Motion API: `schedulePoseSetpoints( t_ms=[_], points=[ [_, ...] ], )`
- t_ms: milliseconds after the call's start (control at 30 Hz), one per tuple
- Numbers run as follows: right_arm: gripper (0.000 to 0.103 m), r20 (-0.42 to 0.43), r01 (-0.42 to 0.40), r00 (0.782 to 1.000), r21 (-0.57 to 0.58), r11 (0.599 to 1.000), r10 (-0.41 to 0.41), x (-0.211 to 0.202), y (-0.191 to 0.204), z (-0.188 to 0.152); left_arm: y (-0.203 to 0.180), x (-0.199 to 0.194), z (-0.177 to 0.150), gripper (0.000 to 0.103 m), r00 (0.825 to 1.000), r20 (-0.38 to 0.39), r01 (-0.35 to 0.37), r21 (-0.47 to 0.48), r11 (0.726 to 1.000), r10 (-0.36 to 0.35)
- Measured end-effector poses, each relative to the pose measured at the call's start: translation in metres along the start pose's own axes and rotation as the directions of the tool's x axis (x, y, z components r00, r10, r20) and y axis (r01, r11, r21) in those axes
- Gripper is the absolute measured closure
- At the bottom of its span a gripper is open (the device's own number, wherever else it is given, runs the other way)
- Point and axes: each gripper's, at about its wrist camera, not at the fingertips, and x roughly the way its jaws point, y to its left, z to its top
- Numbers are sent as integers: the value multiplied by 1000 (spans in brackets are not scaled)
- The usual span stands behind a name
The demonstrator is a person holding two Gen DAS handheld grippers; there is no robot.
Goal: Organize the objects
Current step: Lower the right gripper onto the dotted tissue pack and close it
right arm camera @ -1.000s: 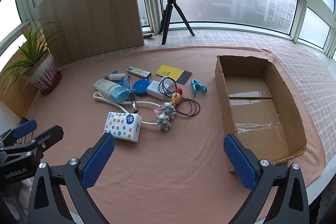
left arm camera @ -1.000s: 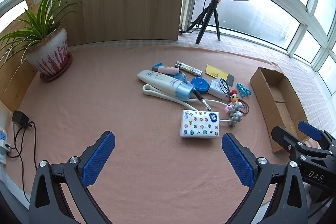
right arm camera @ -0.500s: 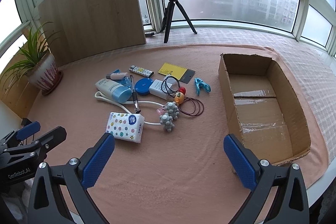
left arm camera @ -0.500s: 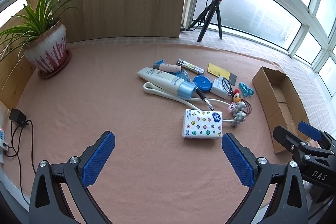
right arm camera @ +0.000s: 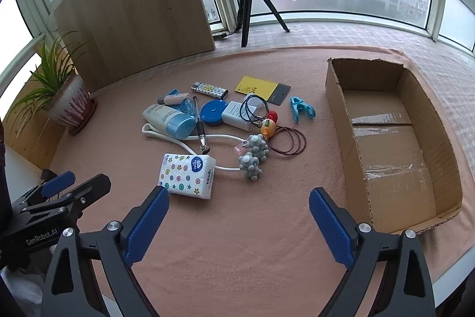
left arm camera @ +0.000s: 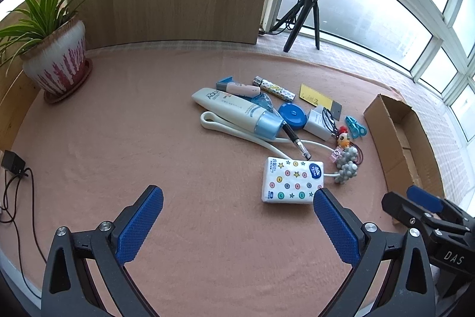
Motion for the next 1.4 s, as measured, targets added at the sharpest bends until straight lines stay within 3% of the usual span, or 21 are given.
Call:
schedulePoseSetpoints(
  t_ms=[200,433,533,767,1033,1400],
  points=[
    [33,-56,-70,996,42,997,72,18,-3,2,-3,22,4,8,999,-33,29,11,1000,-29],
    [51,-128,-142,980,84,986,152,46,-7,10,-6,54,4,32,989,-109,98,11,995,-97],
    [53,-164,-150,973,98,984,164,59,-6,11,-8,61,4,41,985,-125,119,-3,993,-119],
    [60,-196,-162,965,84,983,175,74,2,13,-18,73,4,41,981,-144,133,28,991,-128],
    [66,-237,-217,937,190,958,259,94,-4,18,-17,92,1,42,967,-190,178,15,984,-172],
    [80,-276,-270,897,277,922,345,117,-7,9,-27,94,-5,65,958,-194,224,61,973,-209]
  ],
)
